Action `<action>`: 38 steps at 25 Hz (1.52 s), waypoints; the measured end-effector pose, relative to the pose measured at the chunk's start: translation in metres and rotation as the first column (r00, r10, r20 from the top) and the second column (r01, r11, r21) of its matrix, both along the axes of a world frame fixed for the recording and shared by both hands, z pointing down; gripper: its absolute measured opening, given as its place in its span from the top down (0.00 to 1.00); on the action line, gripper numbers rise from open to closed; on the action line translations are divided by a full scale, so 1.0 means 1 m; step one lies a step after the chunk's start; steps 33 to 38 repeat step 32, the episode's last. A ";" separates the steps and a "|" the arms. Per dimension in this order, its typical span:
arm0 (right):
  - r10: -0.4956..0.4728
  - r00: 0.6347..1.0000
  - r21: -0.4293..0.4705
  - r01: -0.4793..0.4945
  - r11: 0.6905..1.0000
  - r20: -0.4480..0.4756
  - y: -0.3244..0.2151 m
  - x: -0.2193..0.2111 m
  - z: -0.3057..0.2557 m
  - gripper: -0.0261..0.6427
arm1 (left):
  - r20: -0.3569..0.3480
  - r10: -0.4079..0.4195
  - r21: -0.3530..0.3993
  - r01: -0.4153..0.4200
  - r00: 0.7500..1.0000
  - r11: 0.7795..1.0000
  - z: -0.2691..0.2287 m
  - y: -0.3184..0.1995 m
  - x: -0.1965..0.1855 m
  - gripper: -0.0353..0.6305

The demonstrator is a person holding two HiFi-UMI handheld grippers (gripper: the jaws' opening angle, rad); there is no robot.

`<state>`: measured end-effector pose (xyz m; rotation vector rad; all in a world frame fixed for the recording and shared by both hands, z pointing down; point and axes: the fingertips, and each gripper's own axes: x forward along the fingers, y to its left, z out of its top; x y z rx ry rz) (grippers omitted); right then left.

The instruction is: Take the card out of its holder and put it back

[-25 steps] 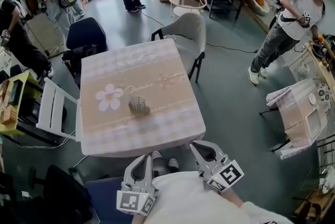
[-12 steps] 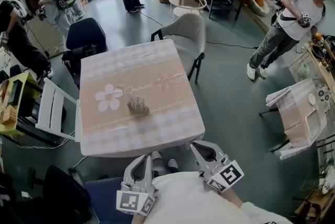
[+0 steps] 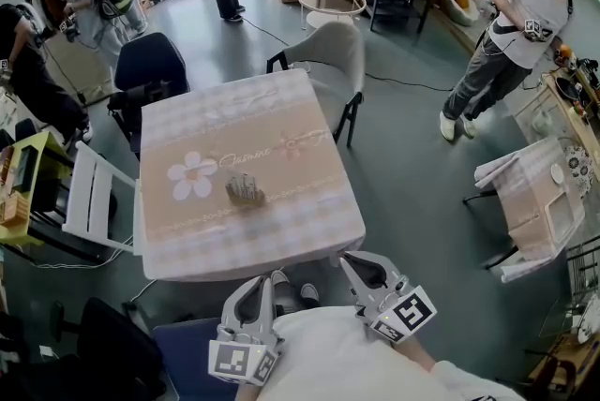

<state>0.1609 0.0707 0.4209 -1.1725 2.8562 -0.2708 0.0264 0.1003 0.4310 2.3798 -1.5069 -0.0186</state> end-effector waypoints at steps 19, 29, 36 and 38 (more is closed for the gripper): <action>-0.039 0.999 -0.004 0.039 0.999 -0.011 0.000 -0.008 0.002 0.96 | -0.012 -0.040 0.001 0.040 0.999 0.999 0.000 0.003 -0.008 0.94; -0.002 1.000 -0.008 0.002 1.000 -0.004 -0.002 0.008 0.003 0.96 | -0.006 -0.010 -0.001 0.010 1.000 1.000 0.000 -0.003 0.005 0.94; 0.010 1.000 -0.006 -0.010 1.000 0.000 -0.003 0.015 0.003 0.96 | 0.000 0.002 0.000 -0.002 1.000 1.000 0.000 -0.006 0.012 0.94; 0.010 1.000 -0.006 -0.010 1.000 0.000 -0.003 0.015 0.003 0.96 | 0.000 0.002 0.000 -0.002 1.000 1.000 0.000 -0.006 0.012 0.94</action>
